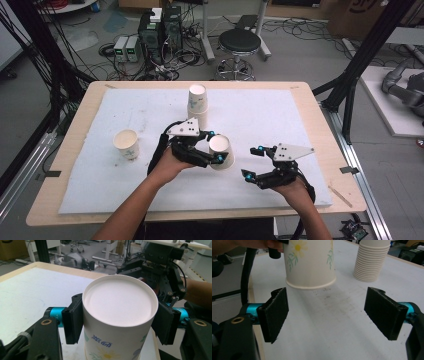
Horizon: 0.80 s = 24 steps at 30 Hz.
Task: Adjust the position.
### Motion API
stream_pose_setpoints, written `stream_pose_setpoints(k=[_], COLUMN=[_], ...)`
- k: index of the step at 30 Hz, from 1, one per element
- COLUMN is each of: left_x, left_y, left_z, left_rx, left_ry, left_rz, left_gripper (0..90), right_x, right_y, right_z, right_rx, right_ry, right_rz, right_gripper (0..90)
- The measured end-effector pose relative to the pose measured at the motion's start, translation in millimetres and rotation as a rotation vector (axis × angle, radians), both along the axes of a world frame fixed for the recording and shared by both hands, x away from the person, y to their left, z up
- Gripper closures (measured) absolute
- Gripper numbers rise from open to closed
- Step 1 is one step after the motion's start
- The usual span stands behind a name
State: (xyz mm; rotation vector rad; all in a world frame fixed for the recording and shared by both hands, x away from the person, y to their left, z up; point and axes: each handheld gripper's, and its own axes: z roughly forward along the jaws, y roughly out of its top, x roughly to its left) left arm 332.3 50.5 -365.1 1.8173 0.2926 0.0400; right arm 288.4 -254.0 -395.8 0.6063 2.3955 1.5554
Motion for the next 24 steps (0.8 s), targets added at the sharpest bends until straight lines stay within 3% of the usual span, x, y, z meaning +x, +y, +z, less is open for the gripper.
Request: stream_pose_setpoints(k=[24], left_x=[-6.9], left_y=[-19.6], left_z=[-4.4], left_rx=[-0.007], left_ry=[0.006], left_rz=[-0.11], left_gripper=[34.2], right_x=[-0.6], right_y=[24.3], right_z=[-2.1], right_rx=[0.021], right_ry=[0.005], right_rz=[0.102], right_gripper=[20.1])
